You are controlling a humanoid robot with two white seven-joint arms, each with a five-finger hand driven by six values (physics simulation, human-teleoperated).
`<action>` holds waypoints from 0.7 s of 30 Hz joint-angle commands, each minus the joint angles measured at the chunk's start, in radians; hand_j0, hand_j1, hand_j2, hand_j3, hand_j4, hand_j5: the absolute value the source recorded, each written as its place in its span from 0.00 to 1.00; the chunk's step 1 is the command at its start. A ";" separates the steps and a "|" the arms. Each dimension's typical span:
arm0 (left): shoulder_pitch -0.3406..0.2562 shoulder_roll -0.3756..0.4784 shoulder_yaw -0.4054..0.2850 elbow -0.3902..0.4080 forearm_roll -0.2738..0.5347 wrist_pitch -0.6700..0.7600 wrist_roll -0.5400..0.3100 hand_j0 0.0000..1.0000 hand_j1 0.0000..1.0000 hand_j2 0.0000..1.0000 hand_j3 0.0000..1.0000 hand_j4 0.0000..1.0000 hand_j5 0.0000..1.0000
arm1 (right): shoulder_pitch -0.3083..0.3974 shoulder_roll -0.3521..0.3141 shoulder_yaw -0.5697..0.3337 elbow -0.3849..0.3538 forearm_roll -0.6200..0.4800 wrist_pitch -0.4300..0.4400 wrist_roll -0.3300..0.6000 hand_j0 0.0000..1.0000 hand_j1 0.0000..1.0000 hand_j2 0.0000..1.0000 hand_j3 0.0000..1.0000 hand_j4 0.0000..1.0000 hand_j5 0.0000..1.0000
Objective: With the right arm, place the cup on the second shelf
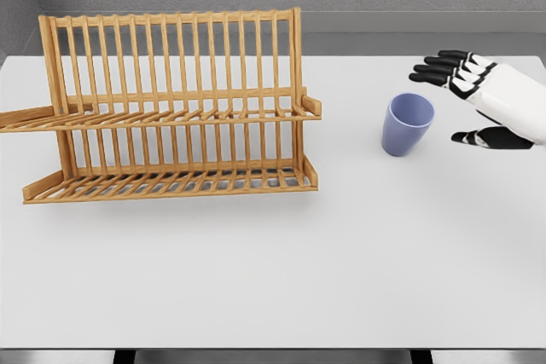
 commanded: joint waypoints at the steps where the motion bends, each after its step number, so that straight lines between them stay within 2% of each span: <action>1: 0.000 0.000 0.000 0.000 0.000 0.000 0.000 1.00 1.00 1.00 1.00 1.00 1.00 | 0.000 -0.003 0.001 -0.004 -0.006 0.000 -0.001 1.00 1.00 1.00 1.00 1.00 1.00; 4: 0.000 0.000 0.000 0.000 0.000 0.000 0.000 1.00 1.00 1.00 1.00 1.00 1.00 | 0.003 -0.022 -0.016 -0.005 -0.010 0.002 -0.010 1.00 1.00 1.00 1.00 1.00 1.00; 7: 0.000 0.000 0.000 0.000 0.000 0.000 0.000 1.00 1.00 1.00 1.00 1.00 1.00 | -0.003 -0.057 -0.019 0.033 -0.009 0.042 0.003 1.00 1.00 1.00 1.00 1.00 1.00; 8: 0.000 0.000 0.000 0.000 0.000 0.000 0.000 1.00 1.00 1.00 1.00 1.00 1.00 | -0.003 -0.048 -0.027 0.058 0.001 0.085 0.074 1.00 1.00 1.00 1.00 1.00 1.00; 9: 0.000 0.000 0.000 0.000 0.000 0.000 0.000 1.00 1.00 1.00 1.00 1.00 1.00 | -0.014 -0.043 -0.045 0.061 -0.001 0.115 0.210 1.00 1.00 1.00 1.00 1.00 1.00; 11: 0.000 0.000 0.000 0.000 0.000 0.000 0.000 1.00 1.00 1.00 1.00 1.00 1.00 | -0.083 -0.015 -0.053 0.078 0.001 0.126 0.434 1.00 1.00 1.00 1.00 1.00 1.00; 12: 0.000 0.000 0.000 0.000 0.000 0.000 0.000 1.00 1.00 1.00 1.00 1.00 1.00 | -0.121 0.006 -0.047 0.093 0.001 0.126 0.505 1.00 1.00 1.00 1.00 1.00 1.00; 14: 0.000 0.000 0.000 0.000 0.000 0.000 0.000 1.00 1.00 1.00 1.00 1.00 1.00 | -0.169 0.009 -0.021 0.098 -0.001 0.128 0.522 1.00 1.00 1.00 1.00 1.00 1.00; 15: 0.000 0.000 0.000 0.000 0.000 0.000 0.000 1.00 1.00 1.00 1.00 1.00 1.00 | -0.213 0.012 0.034 0.118 -0.001 0.128 0.520 1.00 1.00 1.00 1.00 1.00 1.00; 16: 0.000 0.000 0.000 0.000 0.000 0.000 0.000 1.00 1.00 1.00 1.00 1.00 1.00 | -0.331 0.055 0.158 0.173 -0.001 0.149 0.520 1.00 1.00 1.00 1.00 1.00 1.00; 17: 0.000 0.000 0.000 0.000 0.000 0.000 0.000 1.00 1.00 1.00 1.00 1.00 1.00 | -0.403 0.066 0.237 0.231 -0.001 0.154 0.520 1.00 1.00 1.00 1.00 1.00 1.00; 19: 0.000 0.000 0.000 0.000 0.000 0.000 0.000 1.00 1.00 1.00 1.00 1.00 1.00 | -0.422 0.072 0.260 0.292 -0.001 0.154 0.520 1.00 1.00 1.00 1.00 1.00 1.00; 21: 0.000 0.000 0.000 0.000 0.000 0.000 0.000 1.00 1.00 1.00 1.00 1.00 1.00 | -0.440 0.080 0.261 0.292 0.001 0.154 0.563 1.00 1.00 1.00 1.00 1.00 1.00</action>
